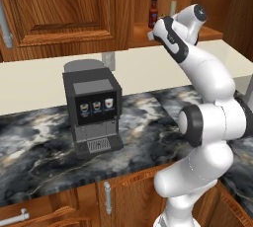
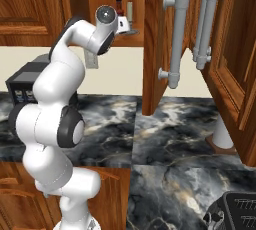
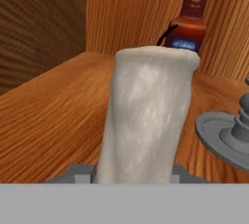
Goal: Pick the candle and candle from the dining table and place them in the open cabinet. Close the cabinet after placing the objects.
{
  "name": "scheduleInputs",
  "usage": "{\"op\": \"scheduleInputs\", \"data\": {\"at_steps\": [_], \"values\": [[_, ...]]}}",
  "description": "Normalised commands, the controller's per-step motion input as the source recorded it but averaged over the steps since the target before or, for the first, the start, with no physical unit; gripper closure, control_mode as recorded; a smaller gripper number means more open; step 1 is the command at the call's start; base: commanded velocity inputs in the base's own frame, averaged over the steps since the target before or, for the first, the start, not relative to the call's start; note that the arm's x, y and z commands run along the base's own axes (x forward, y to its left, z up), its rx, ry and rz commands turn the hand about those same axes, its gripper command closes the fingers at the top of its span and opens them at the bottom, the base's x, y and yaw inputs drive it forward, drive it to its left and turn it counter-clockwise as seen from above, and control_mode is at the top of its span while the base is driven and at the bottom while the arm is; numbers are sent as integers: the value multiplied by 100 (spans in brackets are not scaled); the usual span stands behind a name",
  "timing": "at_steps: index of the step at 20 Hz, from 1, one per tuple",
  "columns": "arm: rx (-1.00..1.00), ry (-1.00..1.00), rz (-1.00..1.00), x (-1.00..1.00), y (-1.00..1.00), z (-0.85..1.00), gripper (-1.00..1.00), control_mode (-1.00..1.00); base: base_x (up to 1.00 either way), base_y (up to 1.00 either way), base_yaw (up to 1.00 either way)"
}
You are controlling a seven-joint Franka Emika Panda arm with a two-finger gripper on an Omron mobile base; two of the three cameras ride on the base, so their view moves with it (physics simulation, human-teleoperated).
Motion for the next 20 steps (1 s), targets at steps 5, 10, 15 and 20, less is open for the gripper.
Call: {"op": "scheduleInputs", "data": {"at_steps": [5,10,15,20], "values": [[2,-3,-1,-5,0,-34,100,-100,0,0,0],[0,-7,0,0,0,-41,100,-100,0,0,0],[0,-7,0,0,6,-34,100,-100,0,0,0],[0,-8,-1,-2,8,-30,-100,-100,0,0,0]]}}
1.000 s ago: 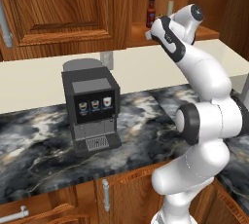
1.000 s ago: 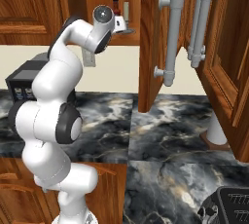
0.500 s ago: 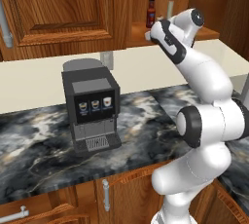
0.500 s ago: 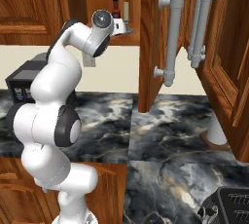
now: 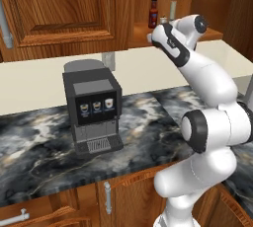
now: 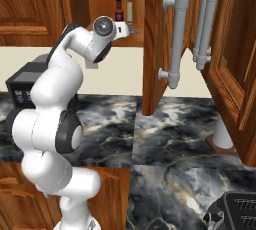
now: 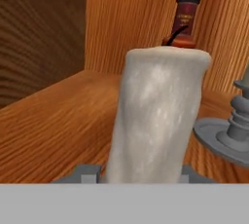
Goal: Pick the candle and candle from the dining table and place them in the open cabinet. Close the cabinet after placing the objects.
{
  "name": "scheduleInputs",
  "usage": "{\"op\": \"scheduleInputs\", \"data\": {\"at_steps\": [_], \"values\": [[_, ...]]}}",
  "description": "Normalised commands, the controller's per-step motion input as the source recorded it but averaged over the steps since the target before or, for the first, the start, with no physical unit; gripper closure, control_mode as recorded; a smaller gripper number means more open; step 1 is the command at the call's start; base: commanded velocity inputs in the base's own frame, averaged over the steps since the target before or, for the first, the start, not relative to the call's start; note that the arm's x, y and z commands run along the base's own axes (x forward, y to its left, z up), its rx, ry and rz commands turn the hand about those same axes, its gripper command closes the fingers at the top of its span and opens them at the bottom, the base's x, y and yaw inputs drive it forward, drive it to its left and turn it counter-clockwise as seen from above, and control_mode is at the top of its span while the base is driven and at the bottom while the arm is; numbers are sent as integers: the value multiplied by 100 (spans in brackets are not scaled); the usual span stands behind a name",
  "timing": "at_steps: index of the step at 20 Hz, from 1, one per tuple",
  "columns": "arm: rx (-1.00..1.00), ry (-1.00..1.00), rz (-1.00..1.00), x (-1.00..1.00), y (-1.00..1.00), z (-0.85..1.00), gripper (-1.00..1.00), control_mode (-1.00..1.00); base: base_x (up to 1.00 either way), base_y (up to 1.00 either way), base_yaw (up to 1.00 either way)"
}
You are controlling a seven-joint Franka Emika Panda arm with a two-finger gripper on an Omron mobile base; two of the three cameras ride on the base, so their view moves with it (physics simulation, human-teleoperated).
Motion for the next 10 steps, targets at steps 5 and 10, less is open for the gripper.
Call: {"op": "scheduleInputs", "data": {"at_steps": [5,10], "values": [[0,-8,-2,-32,0,-23,-100,-100,0,0,0],[0,-8,0,-39,0,-25,-100,-100,0,0,0]]}}
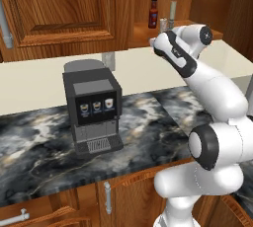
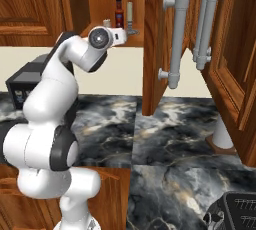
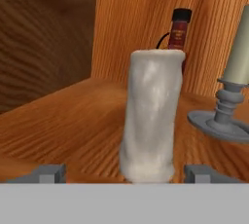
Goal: Pick the candle and candle from the dining table and place them in the open cabinet. Close the cabinet after placing the objects.
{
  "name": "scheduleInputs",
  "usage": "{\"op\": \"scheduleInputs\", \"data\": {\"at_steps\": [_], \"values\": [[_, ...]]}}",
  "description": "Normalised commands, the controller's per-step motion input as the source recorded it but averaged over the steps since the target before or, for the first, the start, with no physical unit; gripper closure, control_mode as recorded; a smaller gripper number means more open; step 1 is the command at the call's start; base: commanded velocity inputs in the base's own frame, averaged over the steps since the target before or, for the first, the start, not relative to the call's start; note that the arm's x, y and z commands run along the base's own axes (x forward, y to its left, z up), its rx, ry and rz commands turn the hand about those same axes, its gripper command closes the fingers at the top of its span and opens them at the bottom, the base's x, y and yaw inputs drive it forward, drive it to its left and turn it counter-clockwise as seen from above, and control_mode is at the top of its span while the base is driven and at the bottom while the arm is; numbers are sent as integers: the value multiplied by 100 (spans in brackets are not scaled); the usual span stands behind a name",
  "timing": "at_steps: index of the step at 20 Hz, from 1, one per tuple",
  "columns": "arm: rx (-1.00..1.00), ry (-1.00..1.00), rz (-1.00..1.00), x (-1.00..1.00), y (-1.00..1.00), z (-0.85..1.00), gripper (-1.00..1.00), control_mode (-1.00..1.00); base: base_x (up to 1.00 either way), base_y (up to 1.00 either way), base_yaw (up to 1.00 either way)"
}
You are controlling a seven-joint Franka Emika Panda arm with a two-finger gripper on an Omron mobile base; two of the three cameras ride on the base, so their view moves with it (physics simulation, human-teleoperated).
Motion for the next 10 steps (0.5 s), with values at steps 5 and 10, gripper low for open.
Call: {"op": "scheduleInputs", "data": {"at_steps": [5,10], "values": [[0,-6,0,-42,0,-22,-100,-100,0,0,0],[0,-9,0,-57,0,-5,-100,-100,0,0,0]]}}
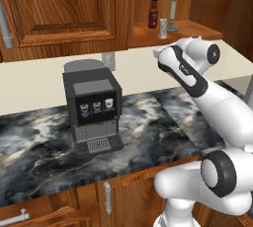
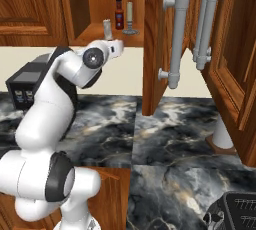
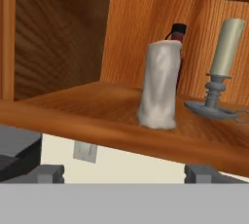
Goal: Pick the candle and candle from the dining table and place them in the open cabinet. Close the cabinet after placing the objects.
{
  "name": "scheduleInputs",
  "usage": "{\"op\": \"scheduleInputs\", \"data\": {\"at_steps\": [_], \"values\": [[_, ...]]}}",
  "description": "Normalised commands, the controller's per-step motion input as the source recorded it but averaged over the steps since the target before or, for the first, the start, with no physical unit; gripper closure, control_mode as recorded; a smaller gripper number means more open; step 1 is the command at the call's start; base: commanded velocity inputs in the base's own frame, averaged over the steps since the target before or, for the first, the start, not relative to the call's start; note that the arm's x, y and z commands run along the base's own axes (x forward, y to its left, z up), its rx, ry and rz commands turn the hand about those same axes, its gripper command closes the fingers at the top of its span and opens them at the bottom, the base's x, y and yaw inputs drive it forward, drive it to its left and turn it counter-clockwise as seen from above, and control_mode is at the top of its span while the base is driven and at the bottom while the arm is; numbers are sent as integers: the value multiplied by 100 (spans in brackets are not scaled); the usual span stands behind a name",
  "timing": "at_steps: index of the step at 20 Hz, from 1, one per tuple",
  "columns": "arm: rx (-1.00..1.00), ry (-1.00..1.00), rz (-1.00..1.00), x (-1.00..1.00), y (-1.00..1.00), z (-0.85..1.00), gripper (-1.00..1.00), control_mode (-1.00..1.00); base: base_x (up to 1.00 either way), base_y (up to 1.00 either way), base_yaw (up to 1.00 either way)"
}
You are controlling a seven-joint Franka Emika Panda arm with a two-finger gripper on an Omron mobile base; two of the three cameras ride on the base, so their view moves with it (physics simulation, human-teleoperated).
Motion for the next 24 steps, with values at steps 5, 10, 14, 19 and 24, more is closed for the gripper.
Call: {"op": "scheduleInputs", "data": {"at_steps": [5,10,14,19,24], "values": [[-4,-14,-1,-61,0,1,-100,-100,0,0,0],[-15,-19,-1,-50,0,18,-100,-100,0,0,0],[-21,-22,0,-46,0,23,-100,-100,0,0,0],[-25,-22,0,-40,0,19,-100,-100,0,0,0],[-18,-15,0,-45,0,12,-100,-100,0,0,0]]}}
